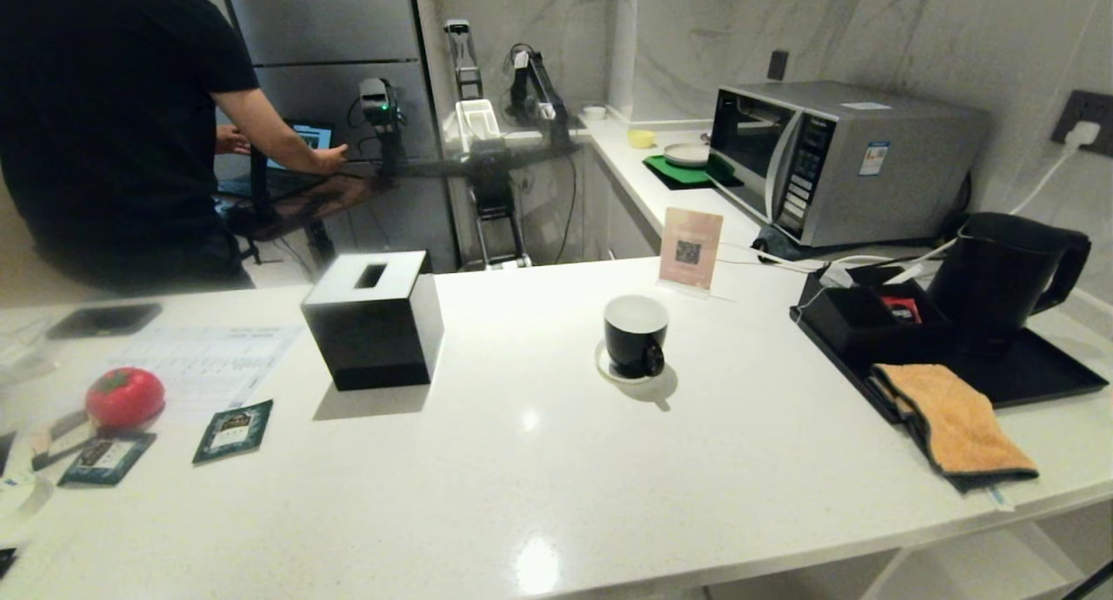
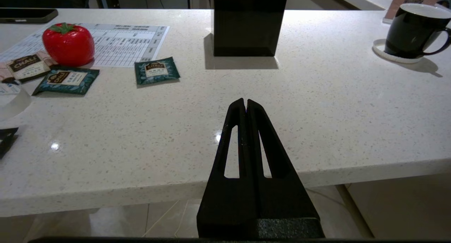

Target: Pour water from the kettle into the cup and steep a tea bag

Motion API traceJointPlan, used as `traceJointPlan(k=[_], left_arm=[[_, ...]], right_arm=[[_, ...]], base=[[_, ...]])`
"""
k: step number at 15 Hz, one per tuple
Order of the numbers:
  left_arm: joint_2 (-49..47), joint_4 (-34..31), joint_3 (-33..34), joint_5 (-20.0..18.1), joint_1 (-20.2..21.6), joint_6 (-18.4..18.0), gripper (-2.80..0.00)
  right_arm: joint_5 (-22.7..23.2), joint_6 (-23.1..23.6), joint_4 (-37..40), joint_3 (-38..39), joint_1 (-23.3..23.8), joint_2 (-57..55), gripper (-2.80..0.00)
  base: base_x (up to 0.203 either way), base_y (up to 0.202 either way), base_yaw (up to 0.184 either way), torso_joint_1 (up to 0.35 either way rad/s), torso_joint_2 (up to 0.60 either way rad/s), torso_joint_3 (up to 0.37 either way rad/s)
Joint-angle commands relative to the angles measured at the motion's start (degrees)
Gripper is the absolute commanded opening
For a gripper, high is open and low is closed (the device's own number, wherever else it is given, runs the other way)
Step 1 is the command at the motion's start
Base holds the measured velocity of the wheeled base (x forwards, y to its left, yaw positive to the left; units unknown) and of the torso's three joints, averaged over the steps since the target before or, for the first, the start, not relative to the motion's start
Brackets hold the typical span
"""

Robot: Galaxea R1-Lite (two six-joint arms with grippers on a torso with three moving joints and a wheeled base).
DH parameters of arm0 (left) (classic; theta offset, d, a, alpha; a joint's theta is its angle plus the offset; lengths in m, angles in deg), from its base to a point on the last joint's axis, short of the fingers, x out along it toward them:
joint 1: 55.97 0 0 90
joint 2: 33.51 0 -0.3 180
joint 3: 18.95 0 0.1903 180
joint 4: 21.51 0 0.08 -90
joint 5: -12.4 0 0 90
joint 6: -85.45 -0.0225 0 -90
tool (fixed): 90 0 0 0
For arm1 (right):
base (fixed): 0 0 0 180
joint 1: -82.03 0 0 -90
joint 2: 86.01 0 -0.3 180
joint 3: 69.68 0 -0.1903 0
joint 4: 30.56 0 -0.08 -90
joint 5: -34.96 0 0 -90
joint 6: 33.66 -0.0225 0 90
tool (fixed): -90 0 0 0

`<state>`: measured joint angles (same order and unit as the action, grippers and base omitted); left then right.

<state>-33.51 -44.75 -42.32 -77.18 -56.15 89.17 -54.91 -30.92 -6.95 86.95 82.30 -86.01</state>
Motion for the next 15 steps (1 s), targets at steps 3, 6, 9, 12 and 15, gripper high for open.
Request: traceJointPlan(k=[3,6,9,12,15], left_arm=[[-0.07,0.04,0.00,0.02,0.01,0.06,-2.80],[0.00,0.04,0.00,0.02,0.01,0.15,-2.80],[-0.09,0.04,0.00,0.02,0.01,0.15,-2.80],[-0.02,0.04,0.00,0.02,0.01,0.15,-2.80],[-0.09,0.04,0.00,0.02,0.01,0.15,-2.80]], right_arm=[[0.04,0.07,0.02,0.00,0.00,0.00,-2.80],[0.04,0.07,0.02,0.00,0.00,-0.07,-2.80],[0.04,0.05,0.02,0.00,0.00,-0.09,-2.80],[0.04,0.05,0.02,0.00,0.00,-0.06,-2.80],[0.04,-0.02,0.02,0.00,0.00,-0.09,-2.80]], base=[[0.002,-0.018,-0.002,-0.001,0.00,-0.001],[0.001,-0.166,-0.002,0.003,0.00,0.001],[0.000,-0.193,0.001,0.001,0.00,0.003],[0.000,-0.192,0.003,0.000,0.00,0.000],[0.000,-0.192,0.002,0.003,0.00,0.004]])
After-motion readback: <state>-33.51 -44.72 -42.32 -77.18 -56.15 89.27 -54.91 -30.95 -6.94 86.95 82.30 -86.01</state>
